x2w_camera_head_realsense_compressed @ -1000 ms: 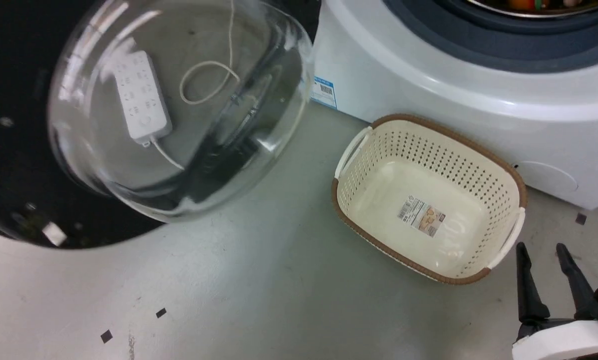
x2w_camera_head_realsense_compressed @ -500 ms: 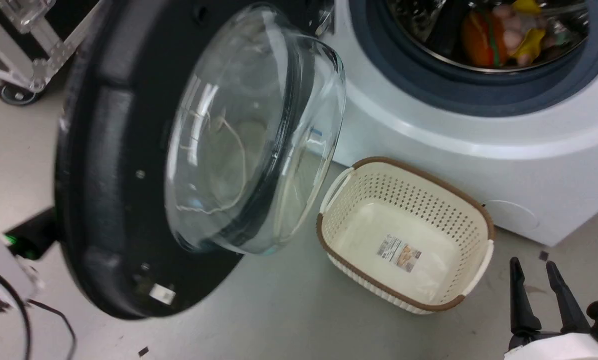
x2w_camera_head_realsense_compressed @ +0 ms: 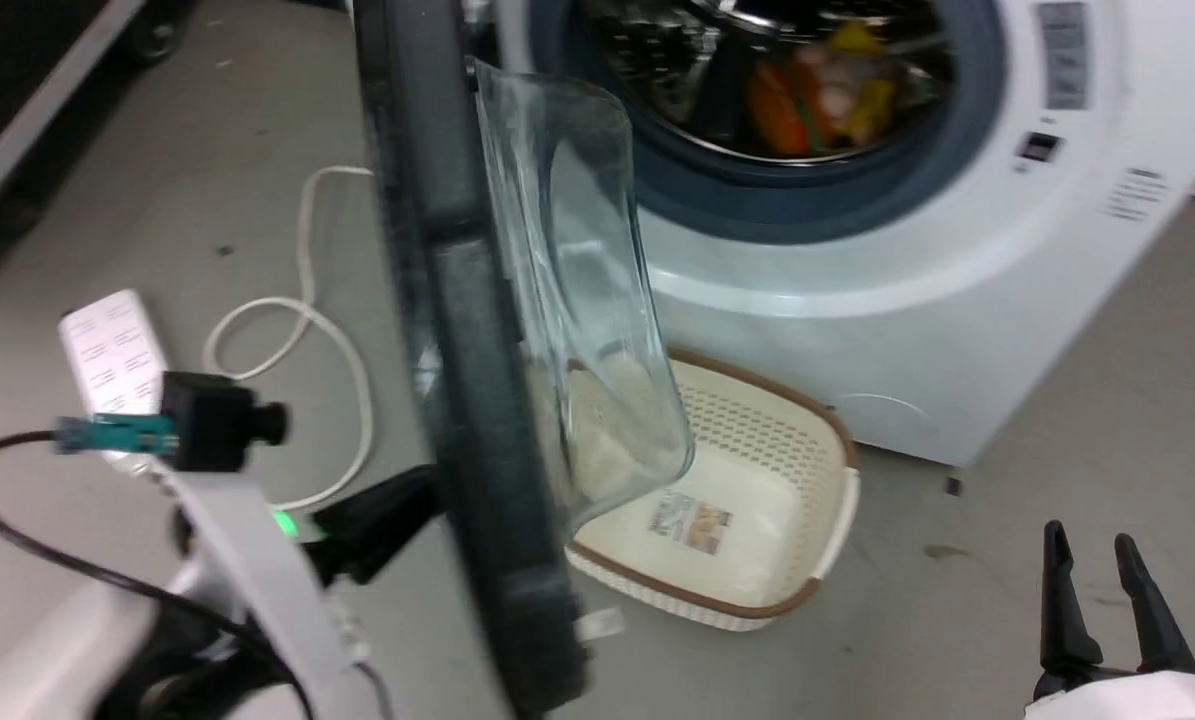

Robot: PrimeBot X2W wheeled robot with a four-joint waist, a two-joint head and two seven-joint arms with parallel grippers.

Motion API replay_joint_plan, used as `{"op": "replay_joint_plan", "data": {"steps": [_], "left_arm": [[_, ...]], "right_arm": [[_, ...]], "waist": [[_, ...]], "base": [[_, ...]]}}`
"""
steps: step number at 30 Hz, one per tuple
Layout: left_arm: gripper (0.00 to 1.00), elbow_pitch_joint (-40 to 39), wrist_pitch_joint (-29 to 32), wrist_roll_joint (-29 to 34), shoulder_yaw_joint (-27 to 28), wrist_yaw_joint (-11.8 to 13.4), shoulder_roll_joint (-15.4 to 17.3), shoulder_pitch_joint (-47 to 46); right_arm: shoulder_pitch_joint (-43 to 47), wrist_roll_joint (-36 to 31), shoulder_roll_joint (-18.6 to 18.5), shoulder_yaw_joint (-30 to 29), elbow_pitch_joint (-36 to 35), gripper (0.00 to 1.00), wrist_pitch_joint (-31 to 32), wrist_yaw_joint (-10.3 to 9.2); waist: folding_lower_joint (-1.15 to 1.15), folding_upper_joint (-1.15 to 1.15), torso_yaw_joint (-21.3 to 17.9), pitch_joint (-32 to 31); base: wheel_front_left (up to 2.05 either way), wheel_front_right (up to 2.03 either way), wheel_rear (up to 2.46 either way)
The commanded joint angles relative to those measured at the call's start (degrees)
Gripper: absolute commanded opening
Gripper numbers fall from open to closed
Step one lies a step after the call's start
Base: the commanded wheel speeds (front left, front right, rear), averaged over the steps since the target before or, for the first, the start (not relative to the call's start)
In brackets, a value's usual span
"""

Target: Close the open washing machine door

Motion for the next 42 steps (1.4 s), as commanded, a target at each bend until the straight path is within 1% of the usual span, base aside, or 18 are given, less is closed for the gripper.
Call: {"op": "replay_joint_plan", "data": {"steps": [1,7,12,16,21,26,29,33,35,39,42], "left_arm": [[0.0,0.16,-0.48,0.4,-0.62,-0.26,-0.82,-0.87],[0.0,7.2,-3.74,4.09,-5.63,-0.26,-7.6,-5.89],[0.0,16.22,-7.17,7.28,-7.74,-0.26,-12.8,-10.77],[0.0,23.86,-9.61,10.25,-8.97,-0.26,-16.69,-15.02],[0.0,31.5,-12.35,12.7,-10.21,-0.26,-20.74,-19.93],[0.0,37.0,-15.12,14.56,-11.12,-0.26,-23.45,-24.12],[0.0,38.7,-15.75,14.45,-11.95,-0.26,-24.49,-25.61],[0.0,38.04,-17.1,13.43,-12.85,-0.26,-24.15,-26.2],[0.0,37.18,-18.48,12.46,-12.2,-0.26,-23.46,-26.09],[0.0,36.06,-23.73,12.14,-8.93,-0.02,-21.41,-25.4],[0.0,35.54,-28.54,14.39,-6.39,2.32,-18.99,-24.34]], "right_arm": [[-0.76,0.31,-0.01,-0.03,0.1,1.0,-0.45,0.05],[-1.35,1.4,-0.01,0.26,-0.86,1.0,-0.48,0.05],[-1.82,2.48,-0.01,0.98,-1.45,1.0,-0.49,0.05],[-1.93,3.35,-0.01,1.65,-1.77,1.0,-0.49,0.05],[-1.92,4.35,-0.01,2.47,-1.94,1.0,-0.5,0.05],[-1.87,4.81,-0.01,2.88,-2.04,1.0,-0.5,0.05],[-1.77,4.84,-0.01,2.84,-1.9,1.0,-0.5,0.05],[-1.41,4.66,-0.01,2.82,-1.86,1.0,-0.5,0.05],[-1.15,4.49,-0.01,2.89,-1.87,1.0,-0.5,0.05],[-0.66,4.31,-0.01,3.3,-1.64,1.0,-0.5,0.05],[-0.49,4.25,-0.01,4.11,-1.34,1.0,-0.5,0.05]], "waist": [[0.0,0.0,-2.6,-0.02],[0.0,0.0,-9.04,1.02],[0.0,0.0,-14.35,1.93],[0.0,0.0,-17.54,2.3],[0.0,0.0,-20.29,2.45],[0.0,0.0,-21.4,2.56],[0.0,0.0,-21.3,1.94],[0.0,0.0,-19.8,0.17],[0.0,0.0,-18.66,-1.01],[0.0,0.0,-16.09,-3.59],[0.0,0.0,-14.47,-5.08]], "base": [[0.0,0.0,0.0],[0.0,0.0,0.0],[0.0,0.0,0.0],[0.0,0.0,0.0],[0.0,0.0,0.0],[0.0,0.0,0.0],[0.0,0.0,0.0],[0.0,0.0,0.0],[0.0,0.0,0.0],[0.0,0.0,0.0],[0.0,0.0,0.0]]}}
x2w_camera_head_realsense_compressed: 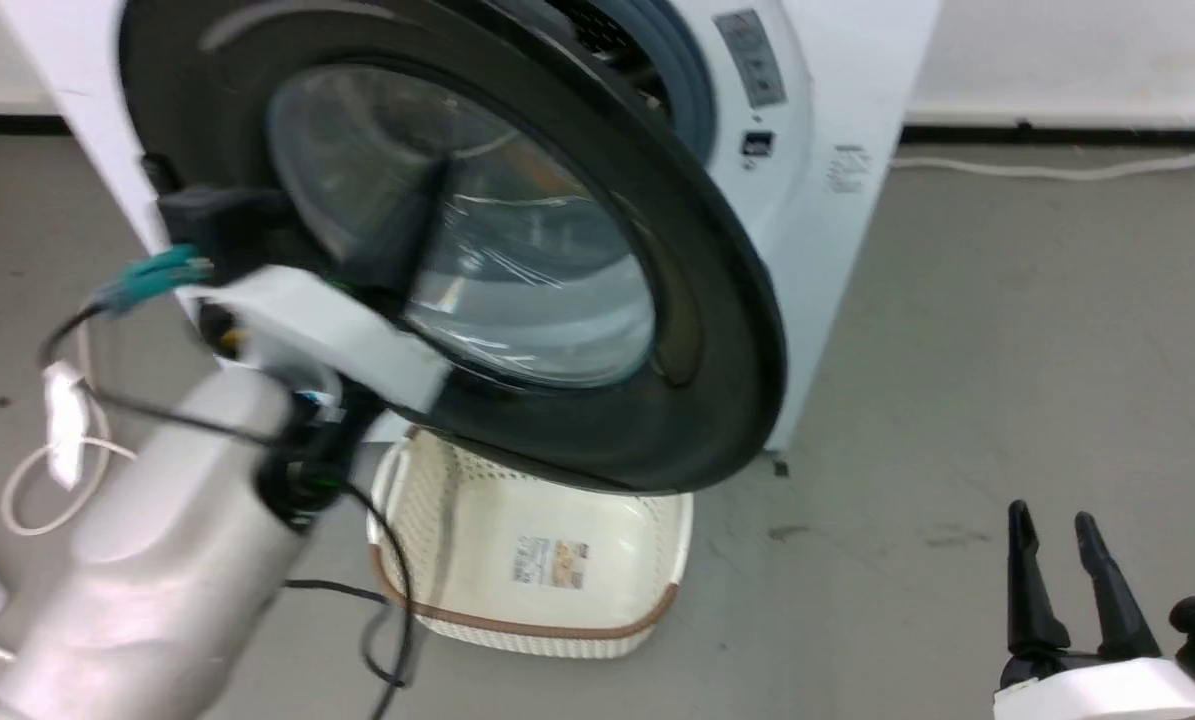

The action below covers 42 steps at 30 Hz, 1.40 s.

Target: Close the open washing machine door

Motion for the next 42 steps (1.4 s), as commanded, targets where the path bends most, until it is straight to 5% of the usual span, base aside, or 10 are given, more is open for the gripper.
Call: {"op": "replay_joint_plan", "data": {"steps": [1,11,19,33,35,36,37,38,39,42], "left_arm": [[0.0,-0.23,-1.28,1.39,0.89,1.08,1.02,1.48],[0.0,-11.27,-3.49,21.98,16.51,14.35,6.32,17.19],[0.0,-15.16,-3.5,26.87,23.89,11.76,3.47,33.4],[0.0,-10.43,-1.17,28.07,21.49,11.66,2.32,40.19],[0.12,-10.5,-1.24,28.1,21.34,11.75,2.12,40.32],[0.45,-10.58,-1.32,28.19,21.22,11.9,1.95,40.5],[1.0,-10.76,-1.47,27.98,21.22,12.12,1.53,40.79],[1.0,-10.76,-1.47,27.98,21.22,12.12,1.53,40.79],[1.0,-10.9,-1.58,27.85,21.26,12.16,1.33,40.89],[1.0,-11.33,-1.95,27.86,21.31,12.25,0.99,41.16]], "right_arm": [[0.42,-0.03,-0.01,0.23,0.19,1.0,-0.24,0.05],[1.53,-1.12,-0.01,2.94,0.04,1.0,-0.24,0.05],[3.28,-2.81,-0.01,4.63,-0.79,1.0,-0.24,0.05],[5.81,-10.18,-0.01,6.06,-2.67,1.0,-0.24,0.05],[5.9,-9.93,-0.01,5.99,-2.52,1.0,-0.24,0.05],[5.93,-9.8,-0.01,5.95,-2.38,1.0,-0.24,0.05],[5.96,-9.57,-0.01,6.21,-1.61,0.31,-0.14,0.05],[5.96,-9.57,-0.01,6.21,-1.61,0.31,-0.14,0.05],[5.87,-9.52,-0.01,6.22,-1.41,0.0,-0.14,0.05],[5.7,-9.41,-0.01,6.28,-0.91,0.0,-0.15,0.05]], "waist": [[0.01,0.0,1.89,-1.93],[0.01,0.0,3.27,-4.64],[0.01,0.0,3.34,-5.61],[0.01,0.0,3.97,-5.67],[0.01,0.0,3.96,-5.66],[0.01,0.0,3.93,-5.62],[0.01,0.0,3.92,-5.58],[0.01,0.0,3.92,-5.58],[0.01,0.0,3.96,-5.59],[0.01,0.0,4.08,-5.59]], "base": [[0.0,0.0,0.0],[0.0,0.0,0.0],[0.0,0.0,0.0],[0.0,0.0,0.0],[0.0,0.0,0.0],[0.0,0.0,0.0],[0.0,0.0,0.0],[0.0,0.0,0.0],[0.0,0.0,0.0],[0.0,0.0,0.0]]}}
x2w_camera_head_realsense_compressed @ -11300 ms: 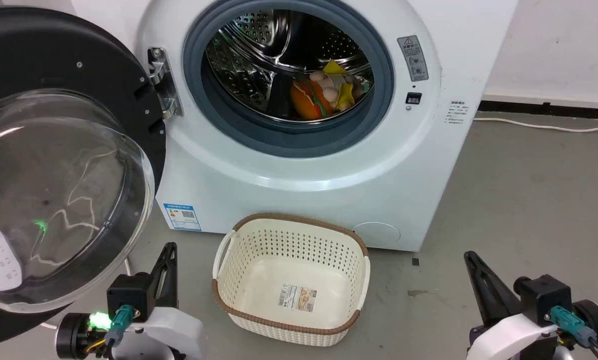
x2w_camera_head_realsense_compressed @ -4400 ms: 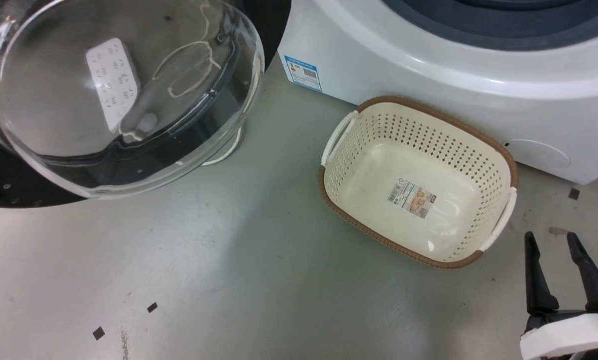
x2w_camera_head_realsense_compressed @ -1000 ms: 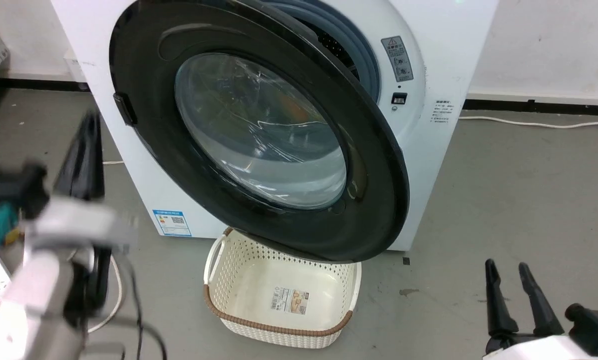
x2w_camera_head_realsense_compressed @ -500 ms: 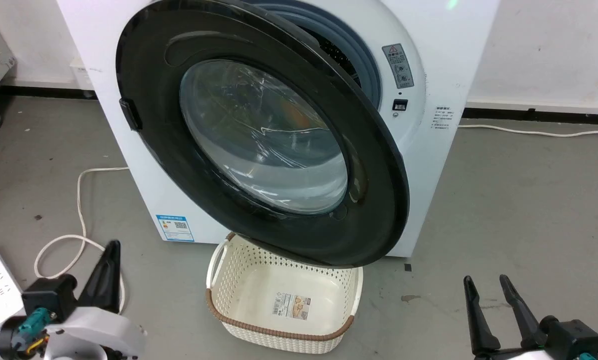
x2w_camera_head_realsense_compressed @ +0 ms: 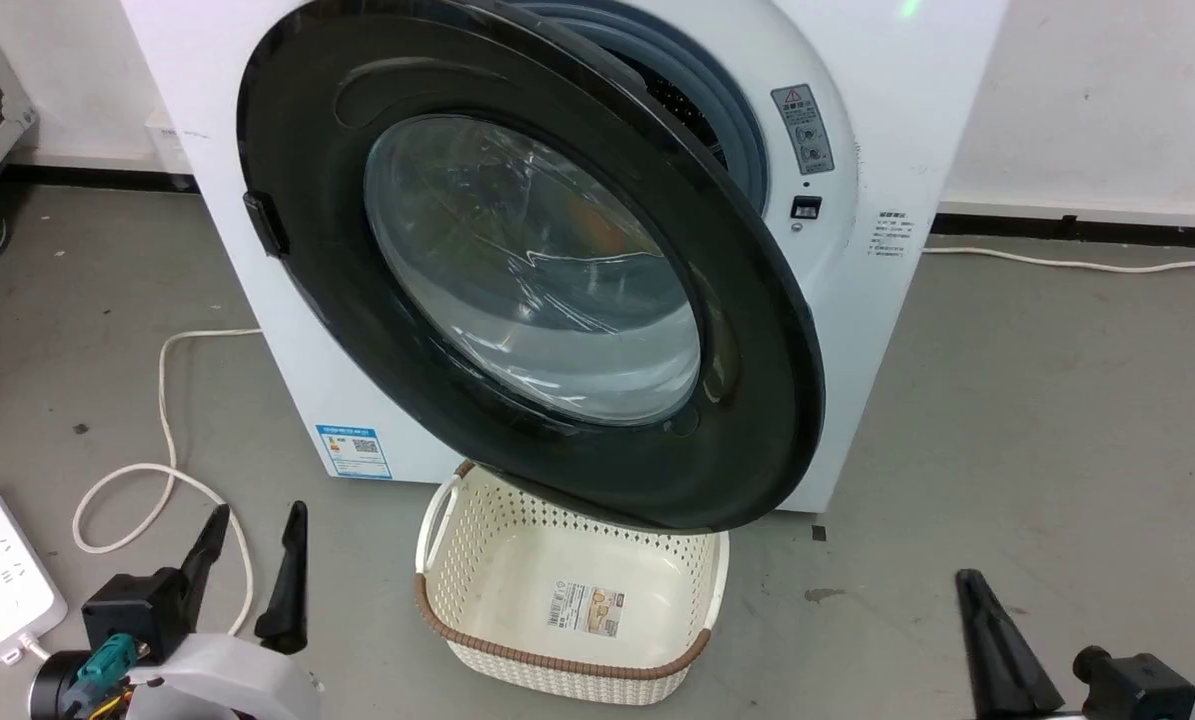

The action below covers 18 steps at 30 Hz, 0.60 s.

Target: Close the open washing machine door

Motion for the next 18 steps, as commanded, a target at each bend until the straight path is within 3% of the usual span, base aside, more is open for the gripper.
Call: {"op": "replay_joint_plan", "data": {"steps": [1,6,11,18], "left_arm": [[1.0,-0.21,-0.33,-0.01,0.09,0.22,-0.21,0.66],[1.0,-1.09,-0.99,1.15,0.07,0.53,-0.45,1.02],[1.0,-2.98,-1.54,2.76,0.91,1.18,-0.89,1.91],[1.0,-5.0,-1.75,4.38,1.61,0.34,-2.18,2.02]], "right_arm": [[0.4,0.16,0.0,-0.07,0.12,0.0,-0.17,0.05],[-1.17,0.5,0.0,-0.81,-0.34,0.0,0.35,0.05],[-5.74,0.81,0.0,4.3,-1.29,0.0,3.08,0.05],[-14.76,1.67,0.0,7.84,4.3,0.0,6.71,0.05]], "waist": [[0.0,0.0,0.06,-0.01],[0.0,0.0,0.61,0.09],[0.0,0.0,1.27,0.69],[0.0,0.0,3.55,2.98]], "base": [[0.0,0.0,0.0],[0.0,0.0,0.0],[0.0,0.0,0.0],[0.0,0.0,0.0]]}}
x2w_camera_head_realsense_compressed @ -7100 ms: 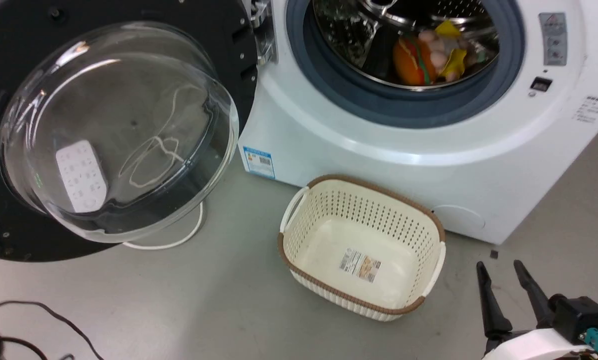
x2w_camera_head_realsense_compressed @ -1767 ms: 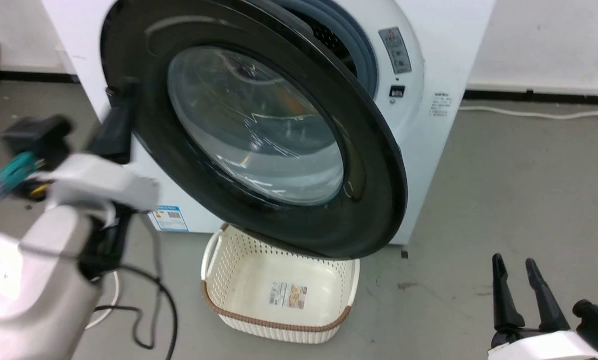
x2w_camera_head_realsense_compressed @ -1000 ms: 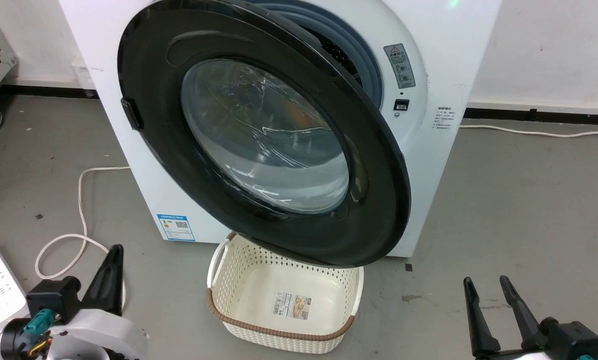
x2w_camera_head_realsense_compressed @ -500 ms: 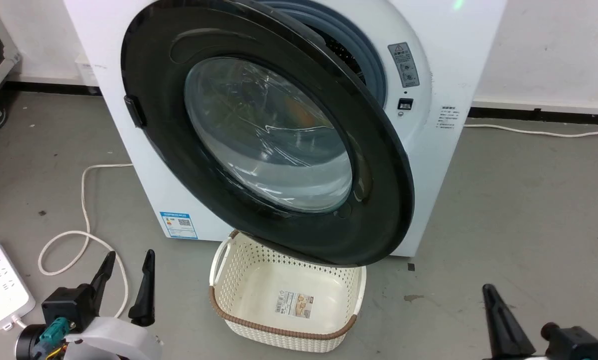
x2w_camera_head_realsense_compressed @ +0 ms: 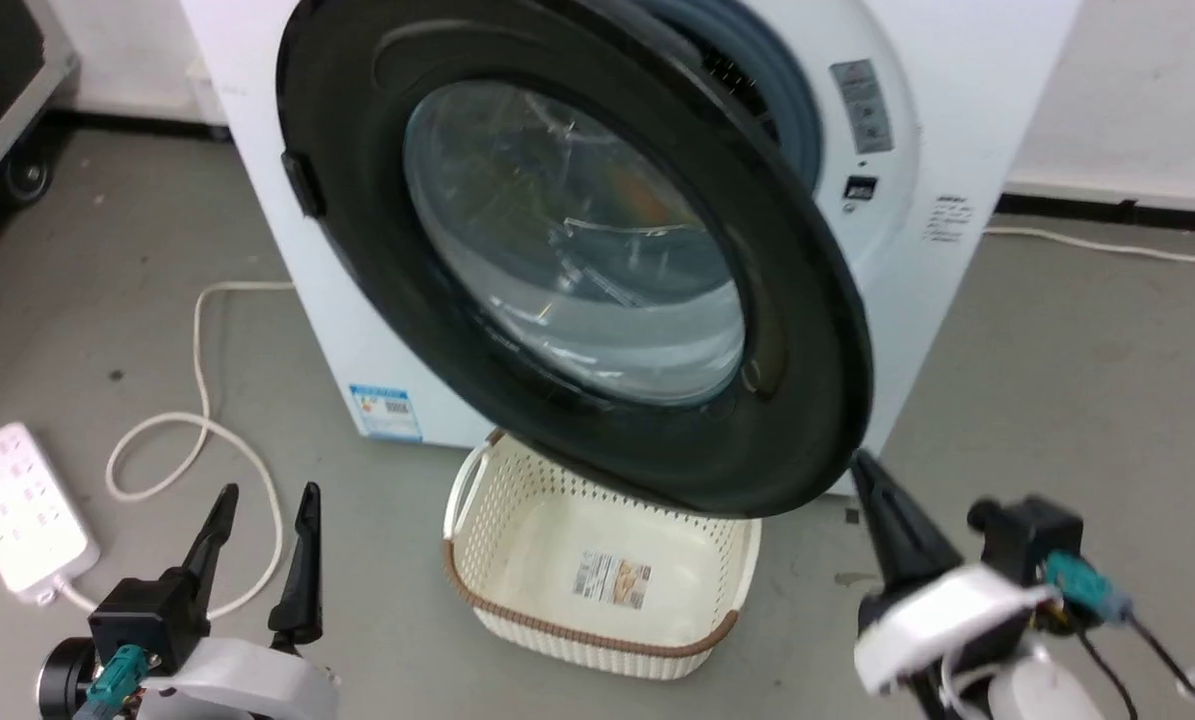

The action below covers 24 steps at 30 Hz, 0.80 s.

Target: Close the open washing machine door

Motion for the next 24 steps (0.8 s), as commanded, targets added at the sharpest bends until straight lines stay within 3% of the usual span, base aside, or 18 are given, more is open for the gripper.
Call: {"op": "replay_joint_plan", "data": {"steps": [1,11,24], "left_arm": [[1.0,-0.39,-0.29,0.37,0.19,-0.3,-0.4,0.42],[1.0,-0.23,-0.32,1.54,2.18,-3.15,-2.63,-1.54],[1.0,-0.12,-0.32,3.84,5.85,-7.49,-5.0,-5.64]], "right_arm": [[-1.45,0.17,-0.01,-0.24,0.91,0.0,0.17,0.05],[-11.45,-0.85,-0.01,-4.04,10.84,0.0,-2.66,0.05],[-25.33,-5.9,-0.01,-14.99,17.32,0.0,-5.17,0.05]], "waist": [[0.0,0.0,0.8,0.94],[0.0,0.0,3.18,5.64],[0.0,0.0,5.14,12.81]], "base": [[0.0,0.0,0.0],[0.0,0.0,0.0],[0.0,0.0,0.0]]}}
